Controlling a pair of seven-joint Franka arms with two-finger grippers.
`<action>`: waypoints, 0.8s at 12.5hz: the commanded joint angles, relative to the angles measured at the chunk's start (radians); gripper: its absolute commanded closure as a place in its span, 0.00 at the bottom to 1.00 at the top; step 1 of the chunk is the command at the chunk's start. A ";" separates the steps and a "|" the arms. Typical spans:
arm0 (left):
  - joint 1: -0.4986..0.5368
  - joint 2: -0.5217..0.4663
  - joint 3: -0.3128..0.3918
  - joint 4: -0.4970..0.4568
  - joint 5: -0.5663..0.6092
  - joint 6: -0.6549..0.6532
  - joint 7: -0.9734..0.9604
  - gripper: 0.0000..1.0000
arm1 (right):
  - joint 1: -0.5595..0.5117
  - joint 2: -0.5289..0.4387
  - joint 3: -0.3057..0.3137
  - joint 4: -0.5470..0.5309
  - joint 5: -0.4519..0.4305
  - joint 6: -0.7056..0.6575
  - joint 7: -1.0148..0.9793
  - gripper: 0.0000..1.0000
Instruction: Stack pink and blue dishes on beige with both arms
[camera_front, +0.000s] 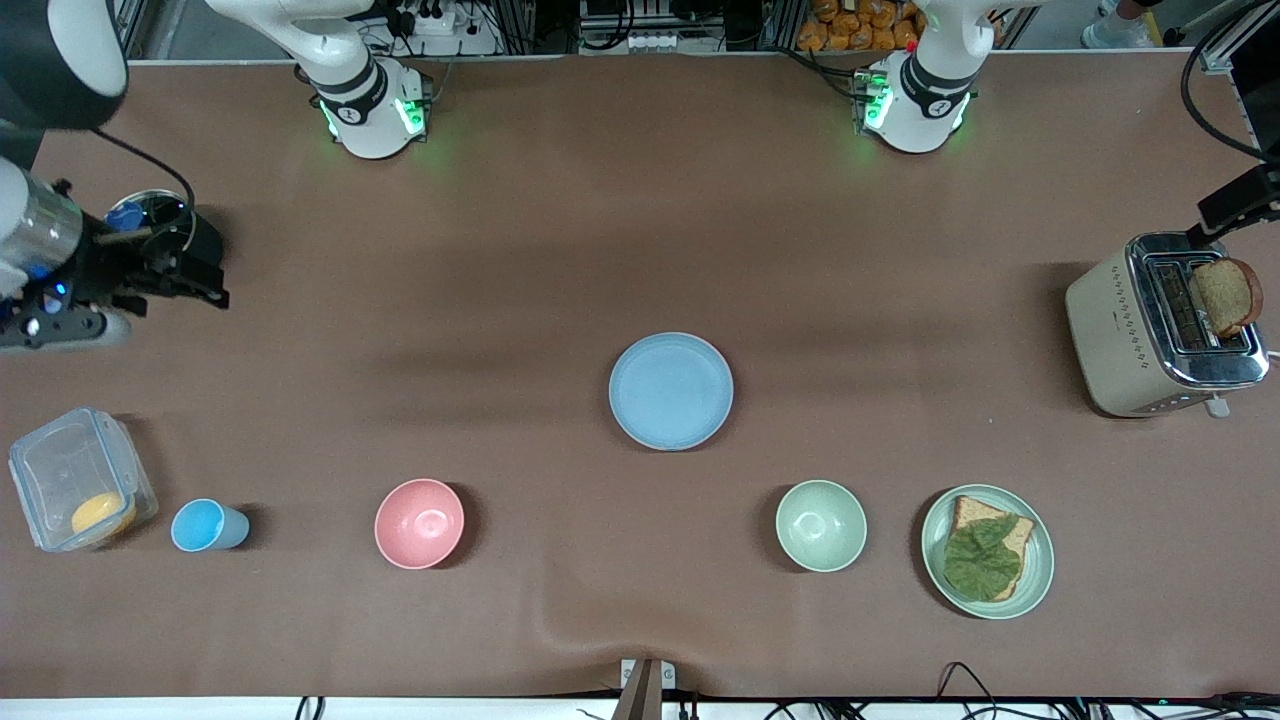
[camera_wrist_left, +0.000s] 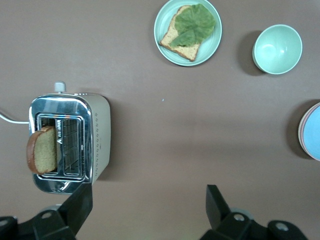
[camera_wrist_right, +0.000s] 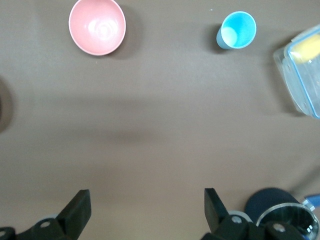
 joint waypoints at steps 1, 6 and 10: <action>-0.007 0.010 -0.025 -0.001 -0.006 -0.009 0.018 0.00 | -0.029 -0.058 0.016 -0.024 -0.027 -0.011 0.027 0.00; -0.007 -0.001 -0.079 -0.010 0.000 -0.039 -0.004 0.00 | -0.038 -0.101 0.004 0.007 -0.019 -0.046 0.113 0.00; -0.004 -0.015 -0.086 -0.012 0.002 -0.041 -0.015 0.00 | -0.029 -0.100 0.013 0.024 -0.021 -0.051 0.077 0.00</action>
